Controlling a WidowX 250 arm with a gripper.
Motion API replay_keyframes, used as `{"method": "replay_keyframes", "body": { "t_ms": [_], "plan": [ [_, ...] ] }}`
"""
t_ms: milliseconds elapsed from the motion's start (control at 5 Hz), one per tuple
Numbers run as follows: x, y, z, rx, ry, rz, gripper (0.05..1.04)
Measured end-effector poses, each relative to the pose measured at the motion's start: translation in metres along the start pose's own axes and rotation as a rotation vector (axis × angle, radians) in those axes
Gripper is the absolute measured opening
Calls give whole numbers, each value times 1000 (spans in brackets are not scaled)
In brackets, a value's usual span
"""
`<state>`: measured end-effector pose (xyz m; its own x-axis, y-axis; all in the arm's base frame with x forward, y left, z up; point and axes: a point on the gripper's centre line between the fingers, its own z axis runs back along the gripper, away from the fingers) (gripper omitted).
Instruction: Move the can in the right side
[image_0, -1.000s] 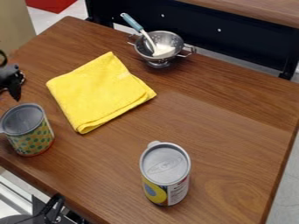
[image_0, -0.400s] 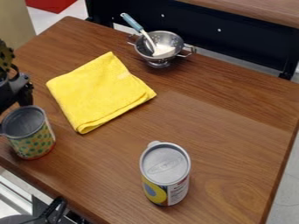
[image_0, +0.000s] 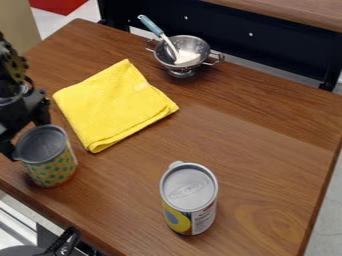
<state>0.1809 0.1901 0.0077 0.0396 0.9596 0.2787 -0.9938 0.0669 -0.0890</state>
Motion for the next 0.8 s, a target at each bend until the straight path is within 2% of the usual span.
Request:
{"method": "replay_keyframes", "body": {
  "t_ms": [200,600,800],
  "plan": [
    [-15,-8,6,-5,2,32,999],
    [-43,-12,15,43,42,60,999],
    [-53,-16,21,37,41,80,999]
  ]
}}
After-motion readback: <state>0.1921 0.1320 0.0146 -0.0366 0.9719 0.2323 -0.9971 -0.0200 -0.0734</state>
